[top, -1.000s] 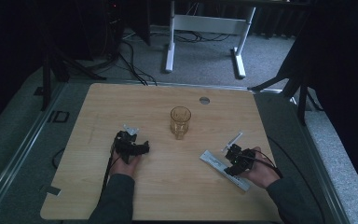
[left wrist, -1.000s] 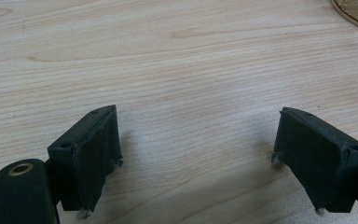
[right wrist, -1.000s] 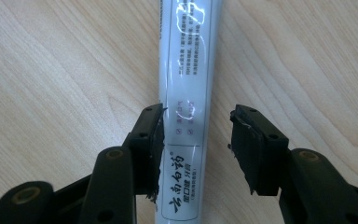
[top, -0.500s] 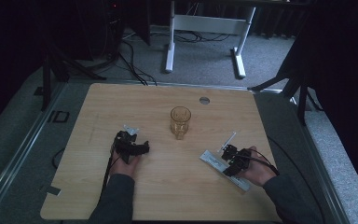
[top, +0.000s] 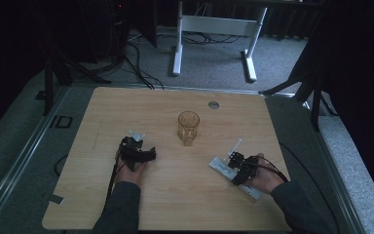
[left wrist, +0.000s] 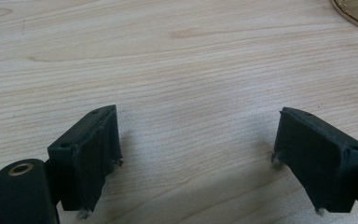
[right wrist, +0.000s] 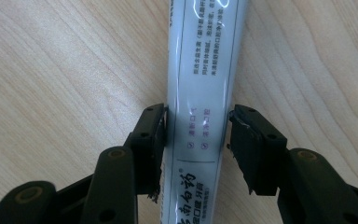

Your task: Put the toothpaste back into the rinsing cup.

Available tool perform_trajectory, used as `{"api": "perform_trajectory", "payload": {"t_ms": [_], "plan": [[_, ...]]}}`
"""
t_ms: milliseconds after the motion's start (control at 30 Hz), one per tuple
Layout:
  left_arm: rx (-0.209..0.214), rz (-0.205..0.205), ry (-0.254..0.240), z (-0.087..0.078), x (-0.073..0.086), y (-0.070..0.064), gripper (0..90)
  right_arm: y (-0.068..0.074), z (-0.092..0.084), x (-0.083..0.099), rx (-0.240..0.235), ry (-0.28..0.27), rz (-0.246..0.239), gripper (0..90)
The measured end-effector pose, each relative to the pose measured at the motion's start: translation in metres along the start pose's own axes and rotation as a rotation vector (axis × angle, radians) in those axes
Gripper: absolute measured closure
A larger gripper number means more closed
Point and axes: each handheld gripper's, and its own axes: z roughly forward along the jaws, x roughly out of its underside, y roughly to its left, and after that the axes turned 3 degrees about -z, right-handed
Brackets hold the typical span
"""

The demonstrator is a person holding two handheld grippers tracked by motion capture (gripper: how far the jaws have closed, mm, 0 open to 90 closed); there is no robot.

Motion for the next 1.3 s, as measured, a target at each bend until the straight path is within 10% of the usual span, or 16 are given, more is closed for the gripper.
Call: {"api": "perform_trajectory", "payload": {"t_ms": [1300], "plan": [[0.001, 0.002, 0.000, 0.000, 0.000, 0.000, 14.2, -0.002, 0.013, -0.016, -0.015, 0.105, -0.047, 60.5]]}}
